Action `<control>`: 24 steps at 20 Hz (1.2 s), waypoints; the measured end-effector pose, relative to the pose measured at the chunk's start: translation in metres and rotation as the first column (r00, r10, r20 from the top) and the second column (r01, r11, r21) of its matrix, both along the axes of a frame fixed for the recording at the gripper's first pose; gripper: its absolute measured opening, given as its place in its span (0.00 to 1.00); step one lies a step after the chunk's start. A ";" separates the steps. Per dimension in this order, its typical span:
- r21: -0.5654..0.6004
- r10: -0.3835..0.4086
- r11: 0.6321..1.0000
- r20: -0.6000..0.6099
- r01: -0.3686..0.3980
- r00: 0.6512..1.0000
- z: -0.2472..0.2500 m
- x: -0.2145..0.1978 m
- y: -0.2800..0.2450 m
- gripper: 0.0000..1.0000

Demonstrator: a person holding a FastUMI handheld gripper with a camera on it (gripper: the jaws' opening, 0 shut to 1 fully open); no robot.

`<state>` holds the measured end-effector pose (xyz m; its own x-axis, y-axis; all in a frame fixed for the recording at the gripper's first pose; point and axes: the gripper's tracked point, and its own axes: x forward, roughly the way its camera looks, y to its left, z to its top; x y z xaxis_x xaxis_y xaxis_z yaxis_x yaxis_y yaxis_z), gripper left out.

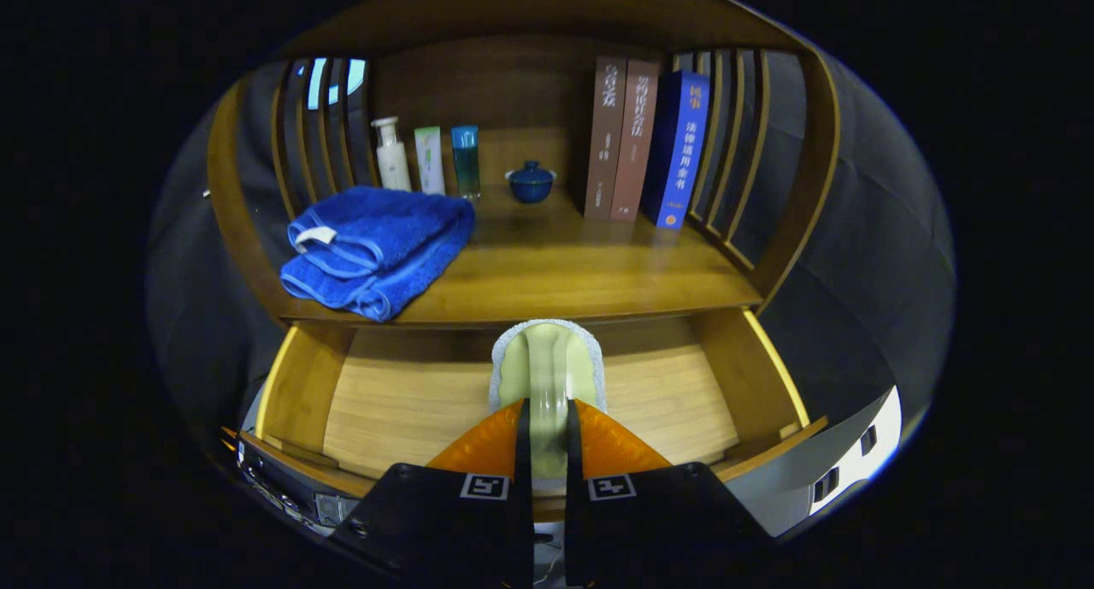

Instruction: Pull open the drawer, take out the items inside it, and place them on the countertop above the cabinet.

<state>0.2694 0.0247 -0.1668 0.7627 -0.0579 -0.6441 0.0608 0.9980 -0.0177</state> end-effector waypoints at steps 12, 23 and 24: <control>0.036 0.006 0.999 -0.047 -0.005 0.999 -0.005 0.132 0.001 0.19; 0.058 0.023 0.998 -0.058 -0.020 0.998 -0.009 0.184 -0.007 0.19; 0.056 0.026 0.998 -0.058 -0.023 0.998 -0.012 0.183 -0.007 0.23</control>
